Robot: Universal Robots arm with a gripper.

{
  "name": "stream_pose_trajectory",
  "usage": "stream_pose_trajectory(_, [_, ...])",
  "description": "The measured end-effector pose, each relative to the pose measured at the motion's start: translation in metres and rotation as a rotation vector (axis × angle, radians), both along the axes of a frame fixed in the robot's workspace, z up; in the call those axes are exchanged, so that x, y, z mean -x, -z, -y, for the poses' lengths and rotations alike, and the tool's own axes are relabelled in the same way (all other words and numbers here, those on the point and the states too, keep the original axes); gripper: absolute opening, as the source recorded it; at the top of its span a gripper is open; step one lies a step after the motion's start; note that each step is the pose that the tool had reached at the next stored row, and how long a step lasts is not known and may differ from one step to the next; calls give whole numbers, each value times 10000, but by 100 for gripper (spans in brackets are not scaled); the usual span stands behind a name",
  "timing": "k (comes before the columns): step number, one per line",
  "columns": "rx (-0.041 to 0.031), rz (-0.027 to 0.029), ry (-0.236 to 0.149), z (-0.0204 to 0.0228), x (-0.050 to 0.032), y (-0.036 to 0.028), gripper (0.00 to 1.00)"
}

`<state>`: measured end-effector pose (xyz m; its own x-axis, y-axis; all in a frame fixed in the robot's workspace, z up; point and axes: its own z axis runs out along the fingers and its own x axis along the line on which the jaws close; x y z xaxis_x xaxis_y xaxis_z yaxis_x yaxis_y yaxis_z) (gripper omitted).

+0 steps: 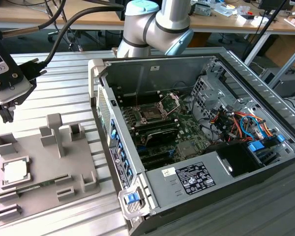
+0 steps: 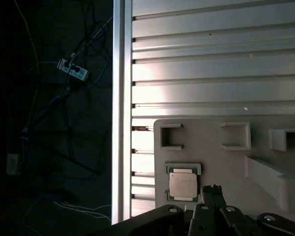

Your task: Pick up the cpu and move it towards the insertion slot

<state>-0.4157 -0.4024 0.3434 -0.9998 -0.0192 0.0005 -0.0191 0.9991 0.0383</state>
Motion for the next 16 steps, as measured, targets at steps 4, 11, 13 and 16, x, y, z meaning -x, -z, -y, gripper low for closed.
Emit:
stream_pose_trajectory(4, [0, 0, 1, 0, 7, 5, 11])
stream_pose_trajectory(11, [0, 0, 0, 0, 18, 13, 11])
stream_pose_trajectory(13, [0, 0, 0, 0, 23, 16, 11])
stream_pose_trajectory(16, [1, 0, 0, 0, 28, 22, 11])
